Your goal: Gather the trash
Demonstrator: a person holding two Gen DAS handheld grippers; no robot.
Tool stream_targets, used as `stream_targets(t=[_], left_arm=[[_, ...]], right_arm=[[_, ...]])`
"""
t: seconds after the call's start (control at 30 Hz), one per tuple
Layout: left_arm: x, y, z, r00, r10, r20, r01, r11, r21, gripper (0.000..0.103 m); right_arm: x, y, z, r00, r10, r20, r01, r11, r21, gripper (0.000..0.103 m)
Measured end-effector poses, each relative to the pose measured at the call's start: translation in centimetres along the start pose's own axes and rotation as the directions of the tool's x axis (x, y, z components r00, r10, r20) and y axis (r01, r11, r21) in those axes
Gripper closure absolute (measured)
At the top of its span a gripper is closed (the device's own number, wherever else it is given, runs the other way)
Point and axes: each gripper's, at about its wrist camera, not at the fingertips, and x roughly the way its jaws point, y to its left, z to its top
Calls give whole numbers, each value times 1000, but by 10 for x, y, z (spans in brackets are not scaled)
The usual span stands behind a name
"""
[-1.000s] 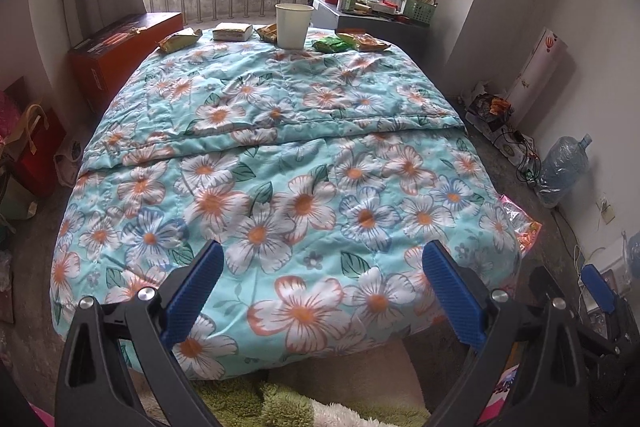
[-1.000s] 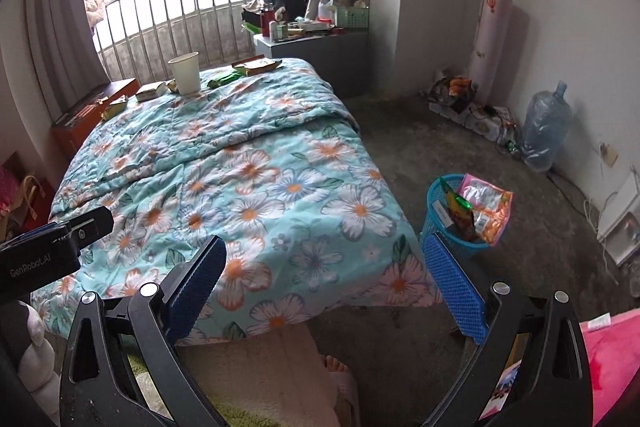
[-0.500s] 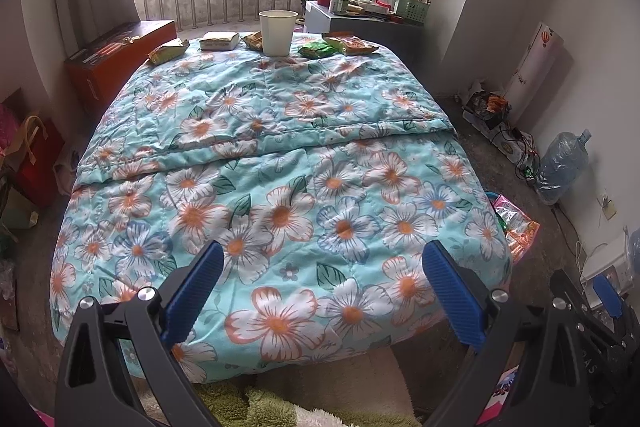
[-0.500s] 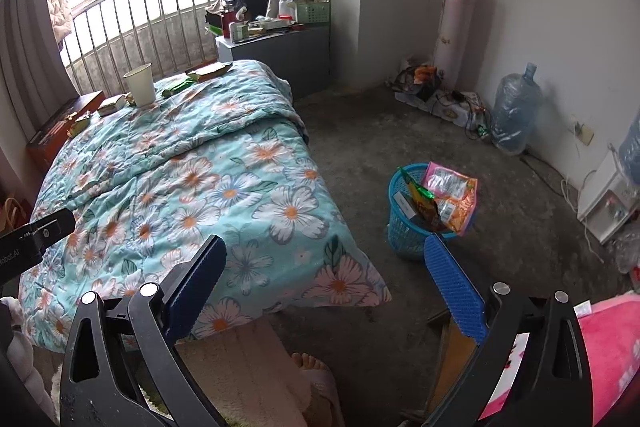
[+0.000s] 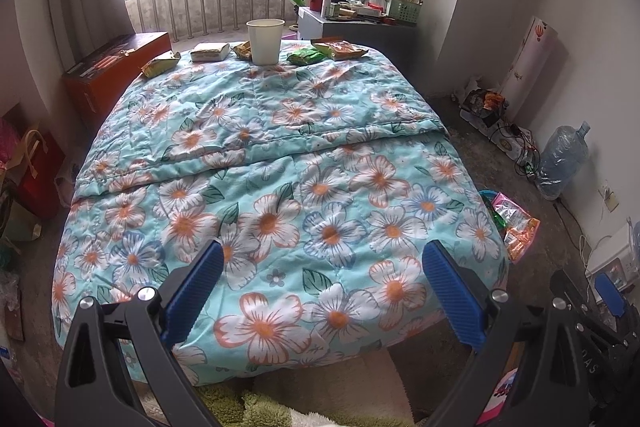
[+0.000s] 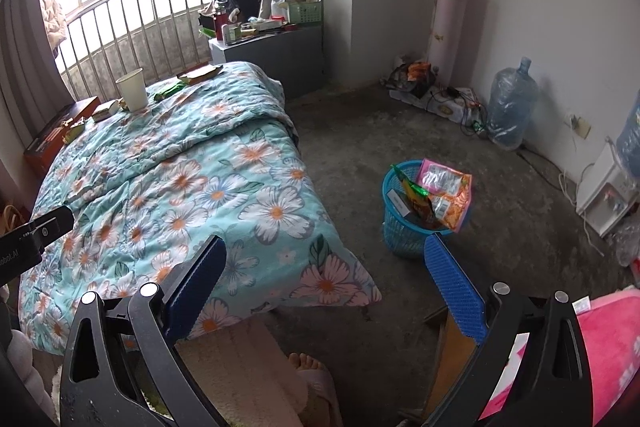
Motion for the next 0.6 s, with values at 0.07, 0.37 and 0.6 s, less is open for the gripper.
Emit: stream_targets(t=[0.07, 0.37, 0.6], left_arm=[[0, 0, 0, 1000, -1, -5, 1, 1000, -2, 6], [-2, 0, 0, 1000, 5, 4, -5, 1000, -8, 6], [-1, 0, 0, 1000, 4, 4, -4, 1000, -8, 6]], right_arm=[[0, 0, 0, 1000, 0, 0, 0, 1000, 1, 8], [2, 1, -2, 1000, 6, -4, -6, 1000, -3, 8], [3, 3, -3, 1000, 9, -6, -9, 1000, -5, 8]])
